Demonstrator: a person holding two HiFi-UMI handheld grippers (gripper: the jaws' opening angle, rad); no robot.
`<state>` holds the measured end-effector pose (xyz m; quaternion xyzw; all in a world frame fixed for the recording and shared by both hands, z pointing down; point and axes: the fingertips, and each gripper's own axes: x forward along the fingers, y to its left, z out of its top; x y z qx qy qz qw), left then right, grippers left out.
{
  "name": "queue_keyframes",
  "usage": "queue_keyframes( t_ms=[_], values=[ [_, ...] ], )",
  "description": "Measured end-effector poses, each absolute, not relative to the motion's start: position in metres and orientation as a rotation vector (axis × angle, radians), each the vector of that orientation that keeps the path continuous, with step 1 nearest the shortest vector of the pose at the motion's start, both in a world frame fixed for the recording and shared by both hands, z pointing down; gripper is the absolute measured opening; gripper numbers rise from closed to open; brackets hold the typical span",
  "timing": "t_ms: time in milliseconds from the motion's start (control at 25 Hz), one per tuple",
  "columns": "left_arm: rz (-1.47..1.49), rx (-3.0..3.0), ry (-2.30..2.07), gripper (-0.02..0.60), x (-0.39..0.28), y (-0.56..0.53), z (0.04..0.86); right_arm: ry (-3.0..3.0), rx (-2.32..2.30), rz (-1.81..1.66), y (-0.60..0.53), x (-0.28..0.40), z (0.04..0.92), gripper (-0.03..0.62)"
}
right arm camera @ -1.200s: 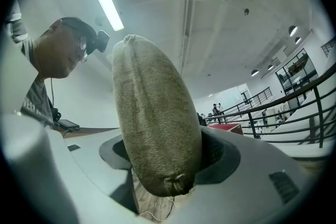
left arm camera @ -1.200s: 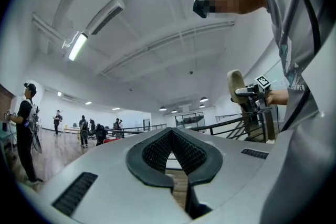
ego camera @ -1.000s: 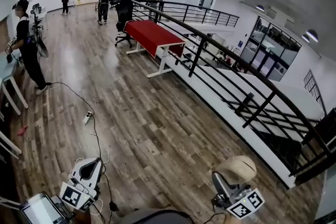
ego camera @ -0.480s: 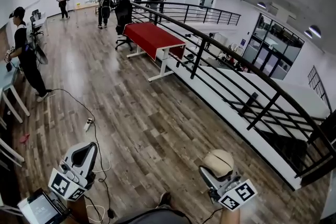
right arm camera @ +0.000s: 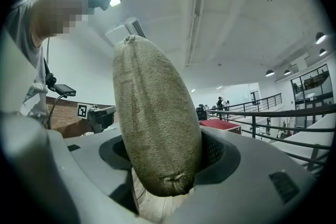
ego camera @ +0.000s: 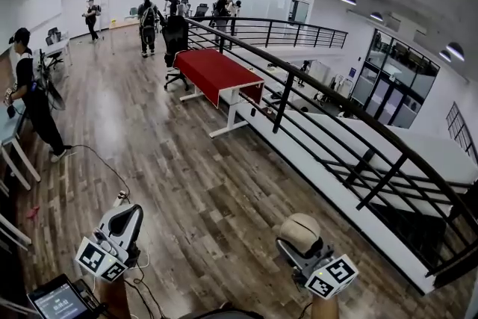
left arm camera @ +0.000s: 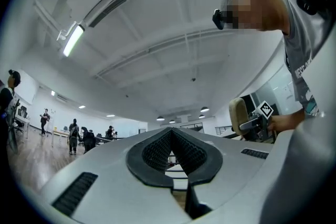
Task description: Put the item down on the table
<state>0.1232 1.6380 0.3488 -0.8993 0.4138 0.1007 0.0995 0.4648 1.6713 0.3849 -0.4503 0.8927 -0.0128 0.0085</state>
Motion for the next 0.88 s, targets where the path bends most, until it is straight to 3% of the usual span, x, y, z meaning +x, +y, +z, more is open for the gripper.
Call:
queue_keyframes(
  t_ms=[480, 880],
  values=[
    [0.201, -2.691, 1.248, 0.002, 0.238, 1.523, 0.349, 2.787, -1.326, -0.057, 1.538, 0.569, 0.373, 0.282],
    [0.206, -2.729, 1.181, 0.002, 0.269, 1.375, 0.367, 2.758, -1.408, -0.071, 1.406, 0.598, 0.389, 0.281]
  ],
)
